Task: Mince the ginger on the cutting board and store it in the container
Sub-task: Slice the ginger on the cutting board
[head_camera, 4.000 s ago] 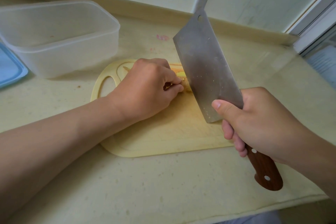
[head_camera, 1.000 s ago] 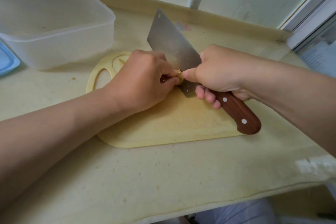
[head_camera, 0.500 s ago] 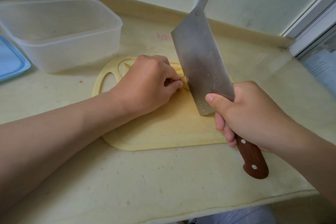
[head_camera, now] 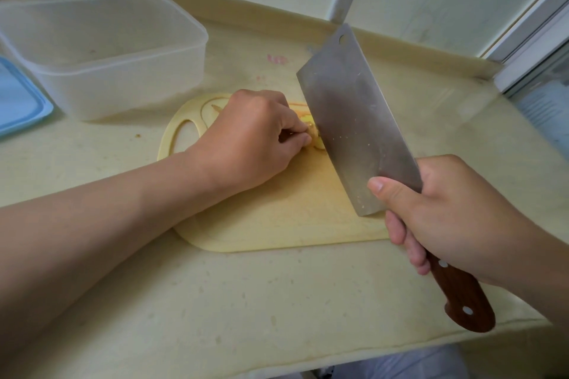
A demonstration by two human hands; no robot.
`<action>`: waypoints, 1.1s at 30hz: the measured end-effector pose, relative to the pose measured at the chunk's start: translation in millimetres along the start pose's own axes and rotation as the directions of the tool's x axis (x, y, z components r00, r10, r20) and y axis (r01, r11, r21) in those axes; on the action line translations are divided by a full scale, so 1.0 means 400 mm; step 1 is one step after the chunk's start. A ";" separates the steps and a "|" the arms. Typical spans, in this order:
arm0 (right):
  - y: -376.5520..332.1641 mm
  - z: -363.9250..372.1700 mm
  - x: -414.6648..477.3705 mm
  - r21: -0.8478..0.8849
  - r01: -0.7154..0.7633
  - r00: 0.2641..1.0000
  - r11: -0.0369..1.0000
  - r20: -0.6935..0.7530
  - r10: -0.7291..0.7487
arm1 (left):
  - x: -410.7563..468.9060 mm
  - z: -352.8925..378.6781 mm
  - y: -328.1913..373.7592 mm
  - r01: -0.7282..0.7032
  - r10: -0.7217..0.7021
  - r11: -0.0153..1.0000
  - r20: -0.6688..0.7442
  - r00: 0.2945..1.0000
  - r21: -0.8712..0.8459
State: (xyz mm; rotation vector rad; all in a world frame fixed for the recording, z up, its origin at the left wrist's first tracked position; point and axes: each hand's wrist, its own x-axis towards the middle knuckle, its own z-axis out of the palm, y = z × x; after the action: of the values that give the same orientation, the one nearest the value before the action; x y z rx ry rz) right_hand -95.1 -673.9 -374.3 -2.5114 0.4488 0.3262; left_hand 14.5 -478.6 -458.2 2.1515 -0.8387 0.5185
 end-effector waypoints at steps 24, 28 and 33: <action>-0.004 -0.025 -0.010 -0.073 -0.074 0.992 0.995 0.092 0.080 | 0.000 0.000 0.002 -0.015 0.015 1.000 0.005 1.000 0.016; -0.031 -0.032 0.020 -0.077 -0.054 0.989 0.996 0.133 0.064 | -0.001 0.003 0.004 -0.017 0.017 1.000 -0.001 1.000 0.022; -0.097 -0.010 0.092 -0.029 -0.013 0.983 0.999 0.181 0.018 | -0.001 0.007 0.005 -0.028 0.028 0.999 -0.001 1.000 0.025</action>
State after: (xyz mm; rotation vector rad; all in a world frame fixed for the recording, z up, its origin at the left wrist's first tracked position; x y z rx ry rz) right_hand -46.2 -654.7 -363.9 -2.4781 0.3930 0.5650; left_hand 13.2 -481.6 -459.4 2.1642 -0.8663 0.5473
